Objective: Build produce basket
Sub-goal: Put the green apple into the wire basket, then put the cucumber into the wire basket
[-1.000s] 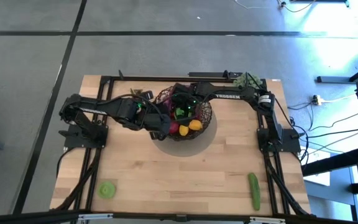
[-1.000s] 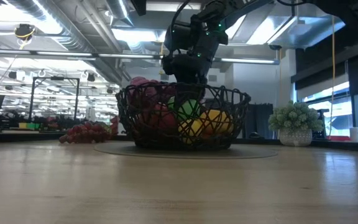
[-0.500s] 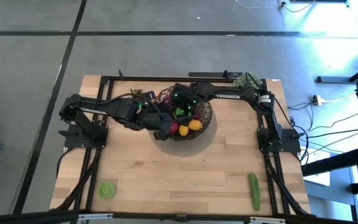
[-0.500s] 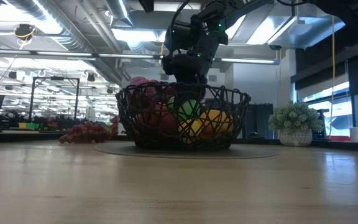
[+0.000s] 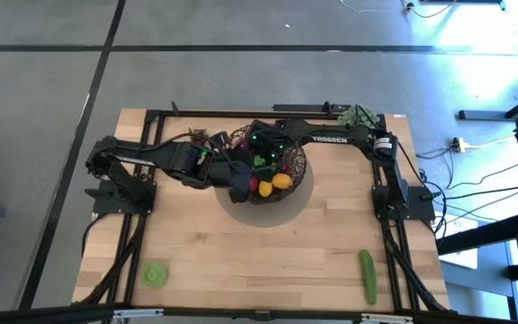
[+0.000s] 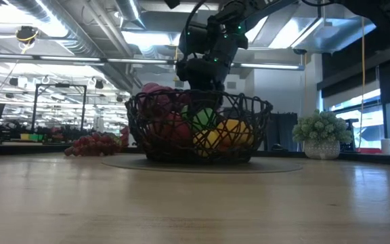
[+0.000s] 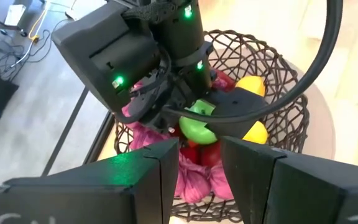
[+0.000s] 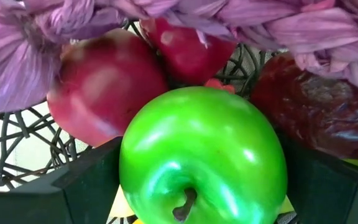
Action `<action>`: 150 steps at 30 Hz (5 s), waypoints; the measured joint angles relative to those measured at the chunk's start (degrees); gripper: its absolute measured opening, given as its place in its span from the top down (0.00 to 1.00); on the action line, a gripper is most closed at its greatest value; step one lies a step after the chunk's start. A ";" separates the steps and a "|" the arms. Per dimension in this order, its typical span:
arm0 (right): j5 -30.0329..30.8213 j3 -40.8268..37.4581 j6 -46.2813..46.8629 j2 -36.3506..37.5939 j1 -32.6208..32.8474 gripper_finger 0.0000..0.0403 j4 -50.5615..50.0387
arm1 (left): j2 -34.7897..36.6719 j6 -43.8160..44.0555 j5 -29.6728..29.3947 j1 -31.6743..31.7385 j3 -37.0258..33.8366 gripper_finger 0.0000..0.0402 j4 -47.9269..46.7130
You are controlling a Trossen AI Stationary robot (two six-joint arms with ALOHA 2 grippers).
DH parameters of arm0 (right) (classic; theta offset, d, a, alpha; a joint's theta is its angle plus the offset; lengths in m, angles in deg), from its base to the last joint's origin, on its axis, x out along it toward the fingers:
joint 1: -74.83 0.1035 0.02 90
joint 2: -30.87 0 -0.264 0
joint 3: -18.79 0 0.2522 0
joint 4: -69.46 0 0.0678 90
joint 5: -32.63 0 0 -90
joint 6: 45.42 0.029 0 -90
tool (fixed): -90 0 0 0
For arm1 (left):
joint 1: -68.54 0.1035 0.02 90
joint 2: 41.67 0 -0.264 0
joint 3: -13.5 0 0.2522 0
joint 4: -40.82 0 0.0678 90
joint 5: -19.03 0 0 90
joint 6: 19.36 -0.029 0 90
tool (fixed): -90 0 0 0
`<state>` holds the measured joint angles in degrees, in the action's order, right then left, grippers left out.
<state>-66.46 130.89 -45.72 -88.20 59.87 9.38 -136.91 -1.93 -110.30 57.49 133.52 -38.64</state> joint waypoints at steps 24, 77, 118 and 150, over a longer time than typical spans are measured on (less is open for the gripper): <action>1.38 10.08 4.63 0.04 1.65 0.01 -8.37 | 0.00 0.00 0.01 -0.01 0.00 0.73 0.42; 12.00 22.46 13.85 24.01 24.98 0.01 -43.62 | 0.02 0.00 0.00 0.00 0.02 0.73 0.79; 2.83 -43.49 123.56 43.39 69.32 0.01 -12.37 | 0.02 -13.96 16.12 -3.89 0.02 0.73 7.88; 1.70 -59.31 119.38 41.60 73.69 0.01 10.29 | 0.02 -14.84 16.52 -4.92 0.02 0.73 9.87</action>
<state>-64.76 71.58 73.66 -46.60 133.56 19.67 -136.89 -16.77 -93.77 52.57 133.54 -28.78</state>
